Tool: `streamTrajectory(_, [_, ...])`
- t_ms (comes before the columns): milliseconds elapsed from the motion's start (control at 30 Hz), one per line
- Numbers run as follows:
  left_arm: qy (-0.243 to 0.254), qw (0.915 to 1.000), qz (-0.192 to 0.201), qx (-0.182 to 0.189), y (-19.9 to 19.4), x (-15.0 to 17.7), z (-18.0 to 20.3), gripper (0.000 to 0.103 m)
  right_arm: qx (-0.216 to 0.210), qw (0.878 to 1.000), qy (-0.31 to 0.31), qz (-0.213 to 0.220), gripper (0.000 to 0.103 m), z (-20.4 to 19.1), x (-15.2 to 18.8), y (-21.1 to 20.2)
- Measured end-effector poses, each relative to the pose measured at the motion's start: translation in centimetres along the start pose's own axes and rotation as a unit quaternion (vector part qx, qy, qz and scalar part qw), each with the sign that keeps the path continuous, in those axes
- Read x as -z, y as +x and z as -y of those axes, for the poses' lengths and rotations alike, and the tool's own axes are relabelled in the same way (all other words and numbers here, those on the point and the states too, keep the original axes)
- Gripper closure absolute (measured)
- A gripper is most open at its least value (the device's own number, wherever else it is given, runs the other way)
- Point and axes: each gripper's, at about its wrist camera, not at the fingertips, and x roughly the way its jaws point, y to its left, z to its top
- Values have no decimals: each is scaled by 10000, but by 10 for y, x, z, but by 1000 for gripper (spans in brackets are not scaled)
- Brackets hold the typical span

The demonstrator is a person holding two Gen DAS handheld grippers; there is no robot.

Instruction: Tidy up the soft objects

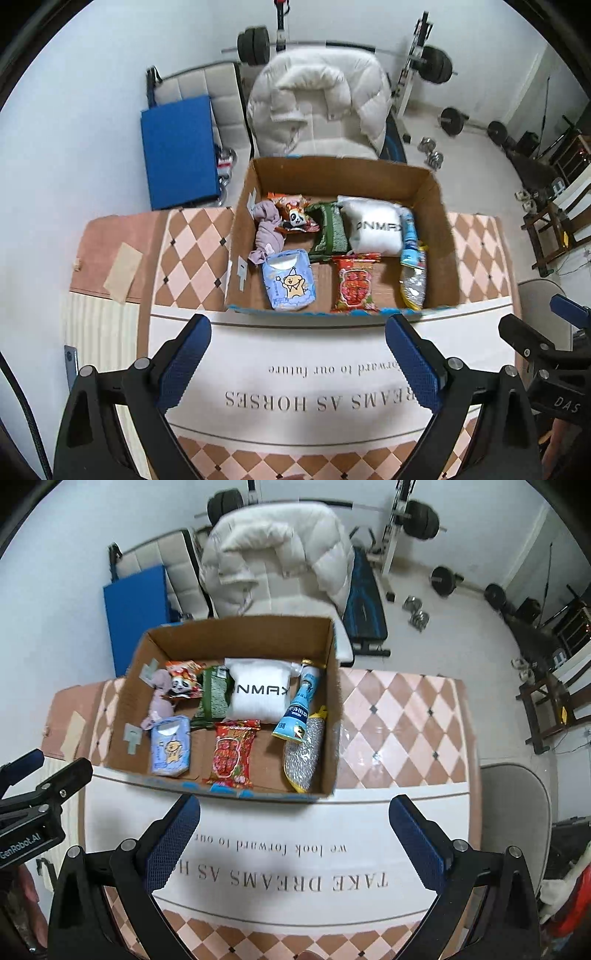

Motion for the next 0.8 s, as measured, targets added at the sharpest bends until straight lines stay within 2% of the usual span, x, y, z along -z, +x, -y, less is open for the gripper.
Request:
streamTrajectory(200, [94,9985,526,-67,-69,29,8,6,27,9987,-32,510,0,-2,41,-70])
streamTrajectory(333, [176,9964,802,-208,-102,44,11,6,53,9964,-21,842,0,-3,61,-113])
streamTrajectory(600, [109,9957,920,-95,-148,74,6,6,-34,9905,25,1371,0,-9,94,-188])
streamTrajectory(800, [125,9933,1145,-93,-176,97,7,6,-3,9872,41,1597,0,-18,123,-224])
